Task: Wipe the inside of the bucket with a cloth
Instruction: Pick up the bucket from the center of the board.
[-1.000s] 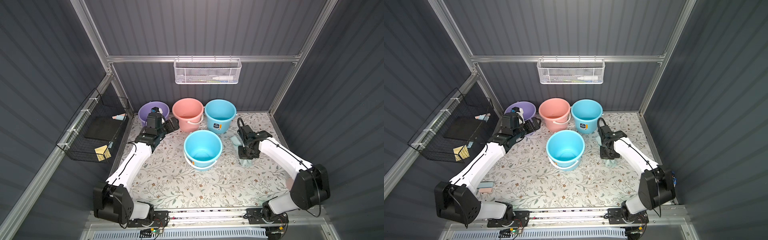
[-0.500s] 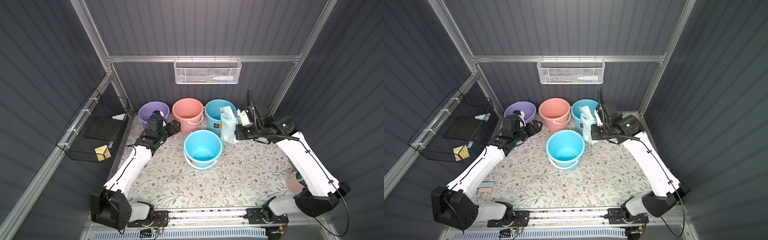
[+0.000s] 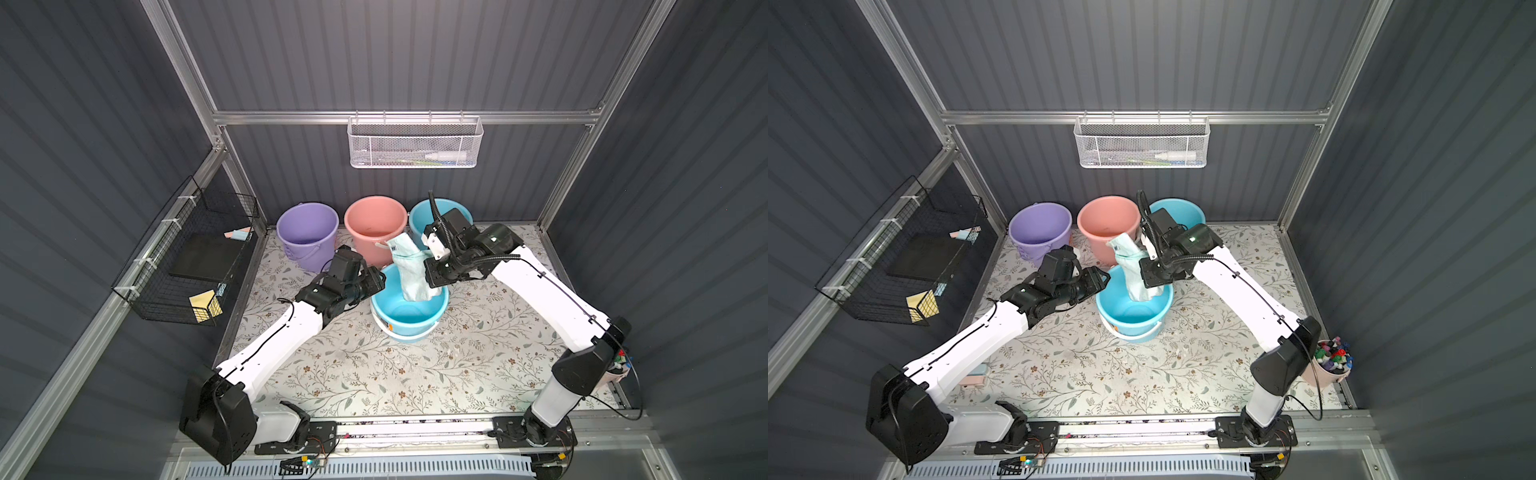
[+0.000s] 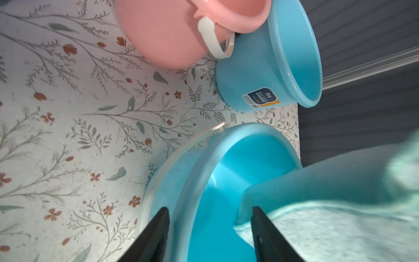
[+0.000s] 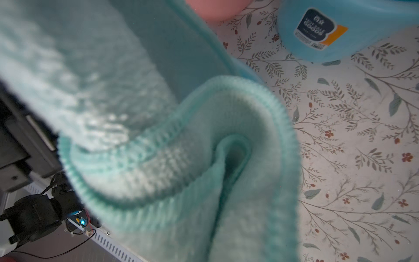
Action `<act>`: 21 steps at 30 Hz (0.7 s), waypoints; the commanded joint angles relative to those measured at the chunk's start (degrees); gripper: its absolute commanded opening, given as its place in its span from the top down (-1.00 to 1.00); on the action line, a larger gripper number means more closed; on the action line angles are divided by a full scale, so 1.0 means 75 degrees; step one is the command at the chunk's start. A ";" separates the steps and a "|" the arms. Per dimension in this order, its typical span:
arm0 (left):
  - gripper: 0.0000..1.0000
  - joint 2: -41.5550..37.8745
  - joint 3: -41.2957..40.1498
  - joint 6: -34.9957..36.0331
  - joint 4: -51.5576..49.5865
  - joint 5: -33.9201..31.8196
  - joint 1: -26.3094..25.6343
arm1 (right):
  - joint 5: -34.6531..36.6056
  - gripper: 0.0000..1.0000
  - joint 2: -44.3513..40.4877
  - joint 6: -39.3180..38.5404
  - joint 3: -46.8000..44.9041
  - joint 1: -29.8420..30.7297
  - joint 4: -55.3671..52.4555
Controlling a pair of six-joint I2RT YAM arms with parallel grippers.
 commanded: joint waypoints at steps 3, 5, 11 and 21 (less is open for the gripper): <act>0.03 0.0032 -0.0110 -0.0527 -0.0191 -0.0281 -0.0189 | -0.0048 0.91 0.0349 0.0052 -0.0198 0.0040 0.0114; 0.02 0.0091 -0.0100 -0.0558 -0.0219 -0.0338 -0.0238 | -0.0021 0.92 0.0510 0.0028 -0.0285 0.0042 0.0058; -0.10 0.0104 0.0112 -0.0663 -0.0862 -0.0806 -0.0324 | -0.0148 0.92 0.0616 0.0086 -0.0704 0.0040 0.0155; 0.20 0.0641 0.0516 -0.0745 -0.1201 -0.0672 -0.0702 | -0.0115 0.92 0.0402 0.0133 -0.1269 0.0040 0.0392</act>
